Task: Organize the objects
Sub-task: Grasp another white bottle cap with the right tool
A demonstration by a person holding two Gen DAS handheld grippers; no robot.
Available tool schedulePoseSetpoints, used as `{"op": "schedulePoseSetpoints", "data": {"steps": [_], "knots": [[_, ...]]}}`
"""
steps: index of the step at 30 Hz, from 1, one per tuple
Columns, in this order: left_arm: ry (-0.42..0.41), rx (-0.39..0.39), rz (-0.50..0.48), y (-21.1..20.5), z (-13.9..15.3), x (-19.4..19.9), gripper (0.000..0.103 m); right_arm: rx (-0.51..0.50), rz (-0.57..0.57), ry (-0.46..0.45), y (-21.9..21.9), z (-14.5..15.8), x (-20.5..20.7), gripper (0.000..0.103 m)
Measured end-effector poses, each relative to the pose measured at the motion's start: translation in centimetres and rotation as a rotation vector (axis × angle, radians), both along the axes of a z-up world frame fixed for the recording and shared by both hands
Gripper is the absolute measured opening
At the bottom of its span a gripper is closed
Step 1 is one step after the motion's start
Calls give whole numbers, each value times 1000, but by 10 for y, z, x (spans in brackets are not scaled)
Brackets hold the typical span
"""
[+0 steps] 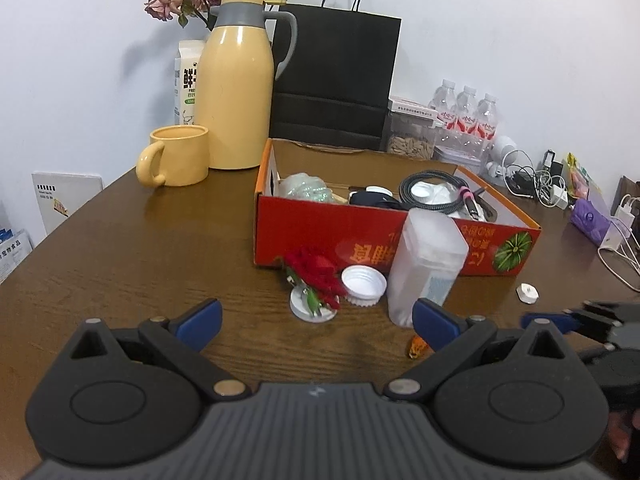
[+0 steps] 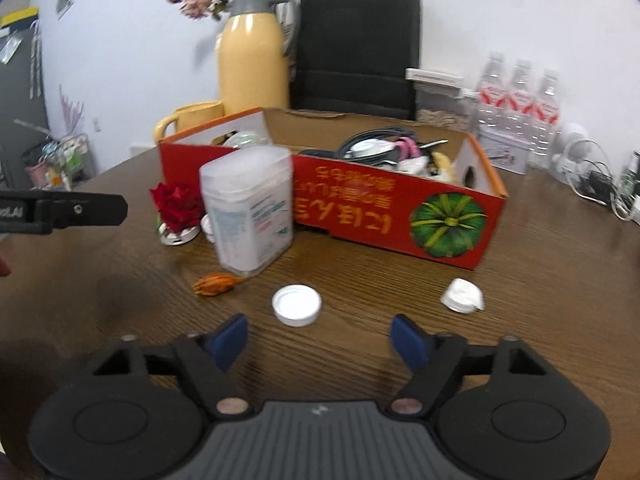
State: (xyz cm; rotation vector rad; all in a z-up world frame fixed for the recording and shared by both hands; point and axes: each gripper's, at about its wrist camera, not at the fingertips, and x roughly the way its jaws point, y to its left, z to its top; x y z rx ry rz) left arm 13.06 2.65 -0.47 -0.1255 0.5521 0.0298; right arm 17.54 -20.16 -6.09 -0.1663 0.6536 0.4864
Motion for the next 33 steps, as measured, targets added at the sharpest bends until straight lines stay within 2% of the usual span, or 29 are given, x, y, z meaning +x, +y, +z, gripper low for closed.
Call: {"op": "schedulePoseSetpoints", "data": {"steps": [2, 4, 5, 7, 8, 17, 20, 27, 33], "knots": [[6, 4, -2, -1, -1, 0, 103, 11, 30, 12, 6, 0, 9, 61], [7, 8, -5, -3, -1, 0, 103, -9, 37, 15, 13, -1, 16, 45], [7, 8, -7, -3, -1, 0, 103, -22, 38, 16, 16, -3, 20, 42], [8, 8, -10, -5, -1, 1, 103, -2, 51, 28, 17, -5, 23, 29], [9, 7, -11, -5, -1, 2, 103, 6, 56, 26, 16, -5, 23, 28], [-3, -10, -31, -14, -1, 11, 103, 24, 31, -28, 11, -9, 18, 27], [5, -8, -47, -21, -4, 15, 103, 62, 18, -43, 5, -5, 19, 27], [-7, 18, -101, -44, -6, 27, 103, 98, -54, -116, -14, 12, 28, 27], [-44, 63, -95, -69, -9, 51, 103, 130, -137, -174, -32, 21, 45, 27]]}}
